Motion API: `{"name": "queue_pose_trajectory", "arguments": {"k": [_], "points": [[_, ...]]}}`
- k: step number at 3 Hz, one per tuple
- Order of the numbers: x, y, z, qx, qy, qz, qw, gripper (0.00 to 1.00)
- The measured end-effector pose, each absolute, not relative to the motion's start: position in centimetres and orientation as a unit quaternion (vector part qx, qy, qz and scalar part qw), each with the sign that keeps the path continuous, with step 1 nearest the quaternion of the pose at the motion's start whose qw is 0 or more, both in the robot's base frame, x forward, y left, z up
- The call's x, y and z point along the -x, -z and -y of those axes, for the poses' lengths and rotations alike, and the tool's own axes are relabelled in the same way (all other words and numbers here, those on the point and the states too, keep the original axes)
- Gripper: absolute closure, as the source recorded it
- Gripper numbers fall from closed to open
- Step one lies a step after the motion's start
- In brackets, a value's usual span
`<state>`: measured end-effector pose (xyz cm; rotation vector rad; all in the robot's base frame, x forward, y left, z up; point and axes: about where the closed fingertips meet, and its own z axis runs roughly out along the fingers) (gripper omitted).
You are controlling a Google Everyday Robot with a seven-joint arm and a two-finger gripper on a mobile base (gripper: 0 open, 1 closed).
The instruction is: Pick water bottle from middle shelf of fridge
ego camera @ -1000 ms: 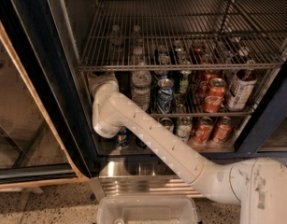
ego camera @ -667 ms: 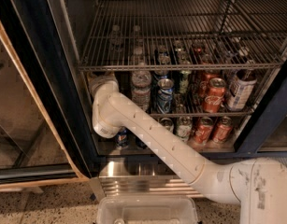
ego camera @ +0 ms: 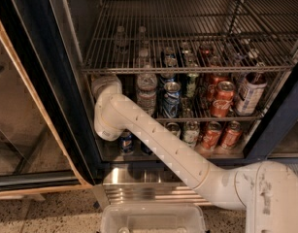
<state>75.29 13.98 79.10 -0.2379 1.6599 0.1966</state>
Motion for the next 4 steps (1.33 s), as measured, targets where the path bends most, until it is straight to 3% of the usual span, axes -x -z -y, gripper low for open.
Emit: {"name": "queue_pose_trajectory", "arguments": {"k": [4], "points": [[-79.5,-79.6,-11.9,0.074,-0.038,-0.724,0.685,0.62]]}}
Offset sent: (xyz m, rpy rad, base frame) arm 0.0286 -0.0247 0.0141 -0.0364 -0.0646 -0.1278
